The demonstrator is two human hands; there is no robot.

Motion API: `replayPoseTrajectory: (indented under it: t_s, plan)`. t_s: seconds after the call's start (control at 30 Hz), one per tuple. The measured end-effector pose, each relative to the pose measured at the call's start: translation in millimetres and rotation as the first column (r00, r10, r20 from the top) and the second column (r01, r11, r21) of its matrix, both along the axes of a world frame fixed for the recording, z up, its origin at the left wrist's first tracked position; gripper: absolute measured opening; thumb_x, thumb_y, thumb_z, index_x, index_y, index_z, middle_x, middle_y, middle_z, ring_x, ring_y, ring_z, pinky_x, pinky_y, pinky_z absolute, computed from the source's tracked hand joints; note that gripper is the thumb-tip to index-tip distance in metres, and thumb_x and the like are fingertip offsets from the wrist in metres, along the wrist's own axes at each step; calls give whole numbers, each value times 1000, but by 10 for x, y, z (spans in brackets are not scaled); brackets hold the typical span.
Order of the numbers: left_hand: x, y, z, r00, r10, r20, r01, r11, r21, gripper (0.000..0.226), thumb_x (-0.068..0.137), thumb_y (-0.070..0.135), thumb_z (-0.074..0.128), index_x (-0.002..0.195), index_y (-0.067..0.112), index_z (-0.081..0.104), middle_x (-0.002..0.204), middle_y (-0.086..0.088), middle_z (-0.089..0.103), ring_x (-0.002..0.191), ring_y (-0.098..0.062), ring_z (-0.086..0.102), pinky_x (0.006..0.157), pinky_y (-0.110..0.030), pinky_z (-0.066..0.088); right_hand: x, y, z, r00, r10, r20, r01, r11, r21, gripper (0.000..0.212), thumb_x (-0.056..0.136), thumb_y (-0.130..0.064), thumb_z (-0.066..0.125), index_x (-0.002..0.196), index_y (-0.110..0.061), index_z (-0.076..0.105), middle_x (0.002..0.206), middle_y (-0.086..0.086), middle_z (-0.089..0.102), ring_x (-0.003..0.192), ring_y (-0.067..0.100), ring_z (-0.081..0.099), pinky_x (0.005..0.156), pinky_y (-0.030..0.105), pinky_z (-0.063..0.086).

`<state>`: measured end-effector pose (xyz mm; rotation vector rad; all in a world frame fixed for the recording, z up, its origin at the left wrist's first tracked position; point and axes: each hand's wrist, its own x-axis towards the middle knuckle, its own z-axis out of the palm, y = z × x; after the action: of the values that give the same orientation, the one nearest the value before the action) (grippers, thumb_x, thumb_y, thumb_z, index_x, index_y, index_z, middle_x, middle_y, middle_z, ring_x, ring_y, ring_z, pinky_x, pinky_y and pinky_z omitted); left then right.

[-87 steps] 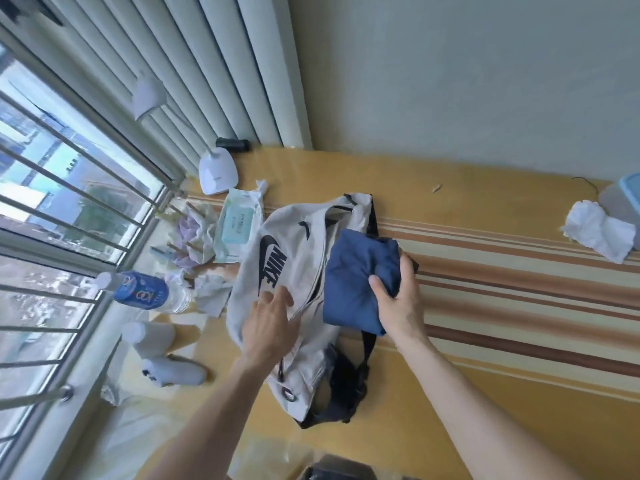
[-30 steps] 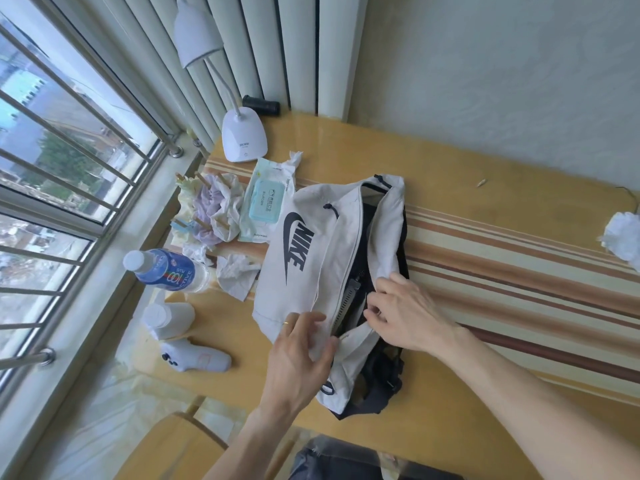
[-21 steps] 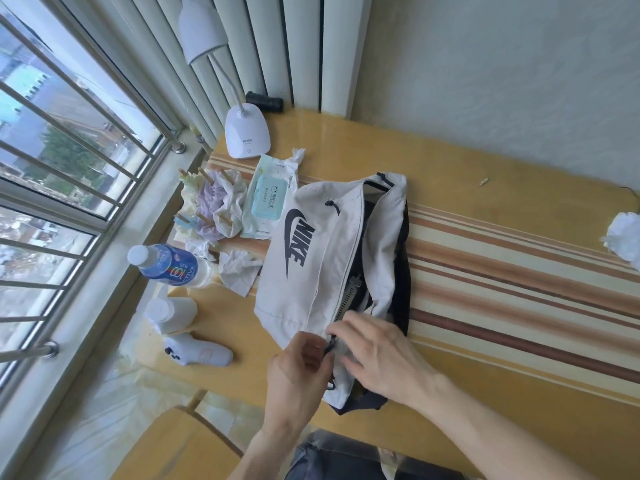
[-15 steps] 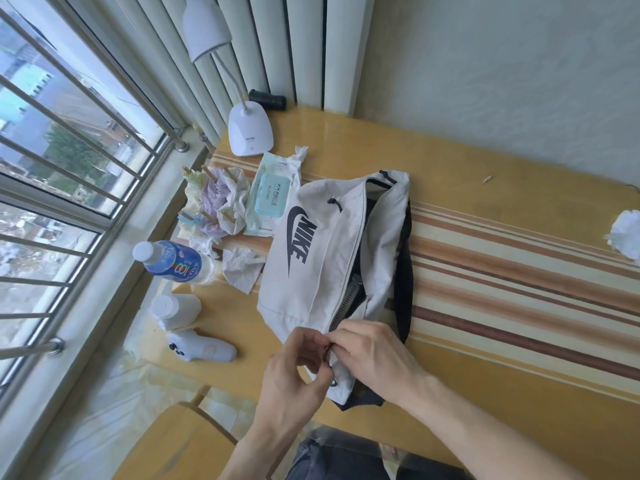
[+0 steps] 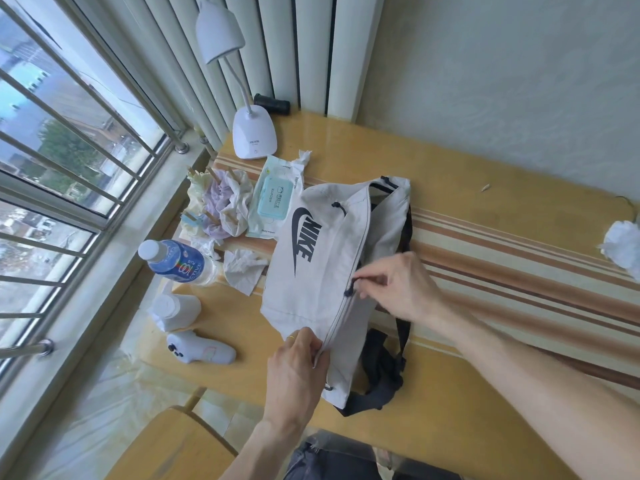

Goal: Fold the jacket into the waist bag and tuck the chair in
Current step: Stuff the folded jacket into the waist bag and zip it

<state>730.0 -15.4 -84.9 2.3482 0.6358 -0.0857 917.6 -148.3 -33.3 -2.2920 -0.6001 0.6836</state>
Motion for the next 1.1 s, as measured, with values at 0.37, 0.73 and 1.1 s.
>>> replayPoseTrajectory:
  t_s: [0.37,0.73,1.1]
  plan:
    - [-38,14,-120,998,-13,-65,14,1000,13,38,79,18,79,70,24,42,62,12,51,51,-10,46,49,-11,24,1723,217,-149,872,-455,179,473,878,-74,11,87,-20,77,91,-11,82,75,6,79,71,13,76,83,37,63]
    - [-21,-40,-196,999,-13,50,11,1000,27,29,88,38,69,110,25,56,110,6,54,90,-16,55,69,-28,49,116,149,-352,948,-43,314,86,988,-124,47,100,-35,54,144,-20,47,152,7,42,138,25,42,108,39,41]
    - [-672,-145,-72,998,-69,5,69,997,-27,35,106,46,40,133,27,51,117,3,64,103,-20,63,81,-32,48,-1562,-298,-425,994,-26,110,40,992,-124,54,101,-44,50,152,-30,37,164,7,24,148,29,29,113,49,41]
